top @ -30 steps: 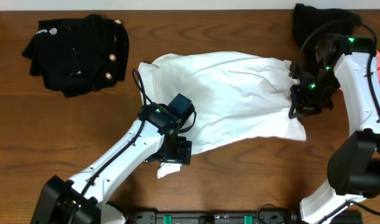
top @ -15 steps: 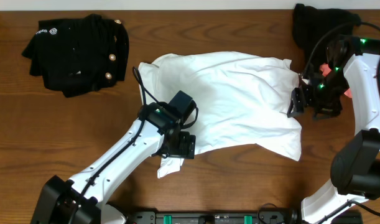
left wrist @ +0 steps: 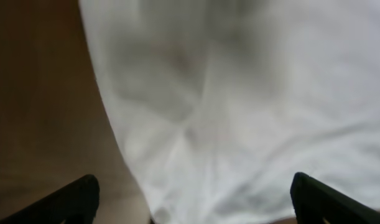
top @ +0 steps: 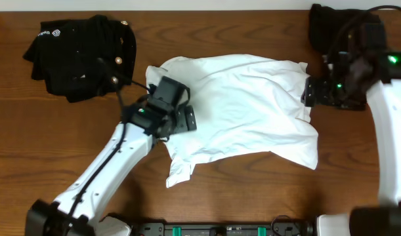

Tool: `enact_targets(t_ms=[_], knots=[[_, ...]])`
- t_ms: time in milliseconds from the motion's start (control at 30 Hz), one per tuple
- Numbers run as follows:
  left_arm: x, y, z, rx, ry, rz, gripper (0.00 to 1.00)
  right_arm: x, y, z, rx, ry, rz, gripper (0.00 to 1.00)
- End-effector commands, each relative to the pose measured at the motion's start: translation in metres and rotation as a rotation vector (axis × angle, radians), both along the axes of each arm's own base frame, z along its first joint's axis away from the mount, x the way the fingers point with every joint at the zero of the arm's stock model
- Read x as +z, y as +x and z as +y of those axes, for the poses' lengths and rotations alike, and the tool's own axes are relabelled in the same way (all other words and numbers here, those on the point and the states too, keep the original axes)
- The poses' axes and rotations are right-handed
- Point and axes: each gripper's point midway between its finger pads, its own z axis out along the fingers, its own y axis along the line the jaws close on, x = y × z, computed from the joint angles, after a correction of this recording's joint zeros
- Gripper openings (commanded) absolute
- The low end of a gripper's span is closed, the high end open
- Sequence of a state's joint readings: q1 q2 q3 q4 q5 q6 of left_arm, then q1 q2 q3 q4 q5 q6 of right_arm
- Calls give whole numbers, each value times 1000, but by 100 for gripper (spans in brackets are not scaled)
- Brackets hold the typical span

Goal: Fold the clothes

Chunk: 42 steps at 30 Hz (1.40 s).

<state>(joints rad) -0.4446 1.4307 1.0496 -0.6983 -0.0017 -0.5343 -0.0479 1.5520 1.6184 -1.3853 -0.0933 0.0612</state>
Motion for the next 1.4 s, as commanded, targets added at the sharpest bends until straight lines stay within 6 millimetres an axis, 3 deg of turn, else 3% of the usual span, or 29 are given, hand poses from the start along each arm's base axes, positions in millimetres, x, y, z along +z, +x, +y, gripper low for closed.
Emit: enact_targets(t_ms=[0, 167, 400, 533, 667, 867, 1133, 1267, 1367], knots=[[16, 23, 12, 8, 34, -119, 99, 9, 1, -5, -65, -30, -41, 99], [29, 49, 21, -36, 52, -223, 98, 12, 8, 7, -34, 37, -67, 99], [50, 96, 66, 69, 22, -376, 98, 21, 30, 16, -13, 87, -163, 99], [55, 126, 69, 34, -72, -455, 98, 24, 34, 23, 8, 122, -182, 99], [30, 147, 74, 36, -85, -436, 98, 23, 32, 23, 9, 126, -173, 99], [-27, 168, 68, -17, -68, -345, 98, 22, 30, 23, 8, 125, -165, 99], [-47, 173, 67, -17, -66, -316, 98, 21, 29, 23, 7, 126, -158, 99], [-57, 167, 62, -31, -84, -275, 82, 21, 29, 23, 7, 126, -158, 99], [-60, 162, 52, -60, -130, -254, 58, 21, 29, 23, 7, 126, -157, 99]])
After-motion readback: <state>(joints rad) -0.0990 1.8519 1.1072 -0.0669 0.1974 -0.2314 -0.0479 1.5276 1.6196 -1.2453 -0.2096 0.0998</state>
